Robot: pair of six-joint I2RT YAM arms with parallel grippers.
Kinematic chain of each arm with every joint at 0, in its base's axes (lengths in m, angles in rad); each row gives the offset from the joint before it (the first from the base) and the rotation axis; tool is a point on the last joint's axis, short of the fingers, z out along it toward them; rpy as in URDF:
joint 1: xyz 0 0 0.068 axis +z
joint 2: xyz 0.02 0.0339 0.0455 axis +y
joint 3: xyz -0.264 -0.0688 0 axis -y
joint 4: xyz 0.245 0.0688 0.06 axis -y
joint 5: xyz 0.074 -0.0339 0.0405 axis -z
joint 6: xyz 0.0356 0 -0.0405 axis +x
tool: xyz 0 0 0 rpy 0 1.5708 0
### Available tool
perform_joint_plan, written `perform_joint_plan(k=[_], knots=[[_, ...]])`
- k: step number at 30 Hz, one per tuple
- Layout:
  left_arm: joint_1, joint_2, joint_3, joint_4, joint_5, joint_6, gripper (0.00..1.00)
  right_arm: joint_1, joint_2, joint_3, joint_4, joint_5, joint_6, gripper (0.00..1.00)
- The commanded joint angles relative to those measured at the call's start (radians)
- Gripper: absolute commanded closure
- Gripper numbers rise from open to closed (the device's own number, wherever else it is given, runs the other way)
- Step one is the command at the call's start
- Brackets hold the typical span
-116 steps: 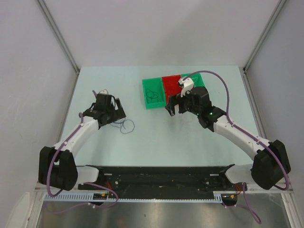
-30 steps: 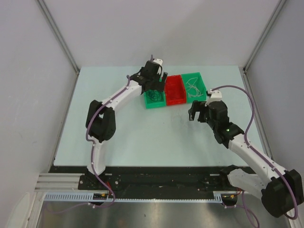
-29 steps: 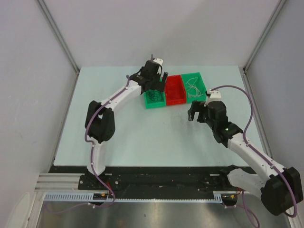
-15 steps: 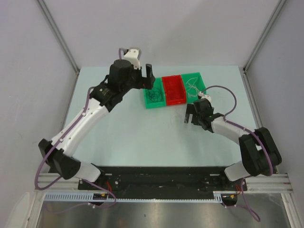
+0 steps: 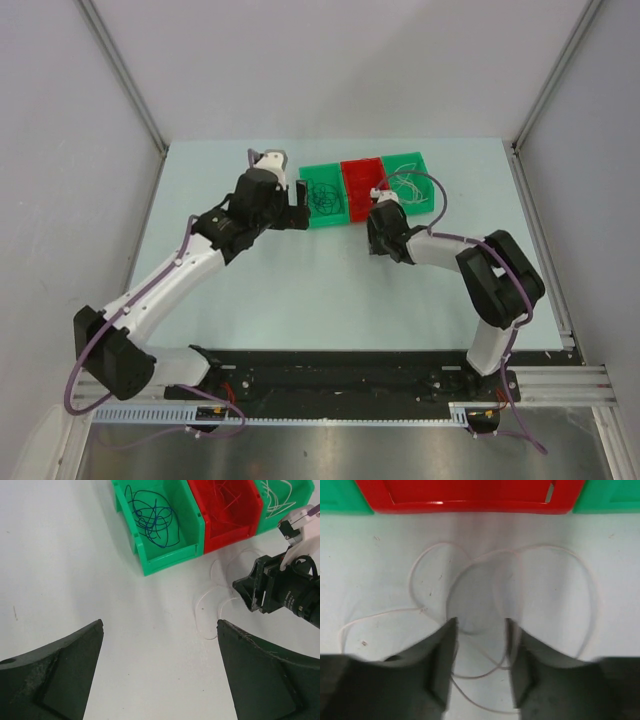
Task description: Untangle the cables
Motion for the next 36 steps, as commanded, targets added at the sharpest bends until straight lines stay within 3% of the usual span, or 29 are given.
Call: perform_joint_plan(k=[1,3,4,10,16,22,27,36], knots=[[-0.002,-0.113,-0.026,0.029,-0.076,-0.039,0.00,0.033,-0.022,0.054,-0.041,0.118,-0.032,0.76],[-0.002,-0.131,-0.042,0.029,-0.091,-0.042,0.00,0.044,-0.055,0.063,-0.062,0.150,-0.046,0.96],[-0.002,-0.153,-0.058,0.031,-0.108,-0.048,0.00,0.042,-0.106,0.066,-0.064,0.153,-0.047,1.00],[0.012,-0.205,-0.164,0.029,-0.176,-0.123,0.00,-0.004,-0.351,0.086,0.000,0.156,-0.104,1.00],[0.051,-0.255,-0.209,0.029,-0.174,-0.165,0.00,-0.163,-0.431,0.147,0.186,0.060,-0.164,1.00],[0.056,-0.236,-0.229,0.029,-0.145,-0.209,0.00,-0.200,-0.332,0.239,0.356,0.147,-0.387,1.00],[0.059,-0.222,-0.255,0.029,-0.119,-0.238,0.00,-0.251,-0.171,0.302,0.490,0.121,-0.448,1.00],[0.064,-0.213,-0.266,0.028,-0.099,-0.244,0.00,-0.261,0.038,0.526,0.537,0.244,-0.564,1.00]])
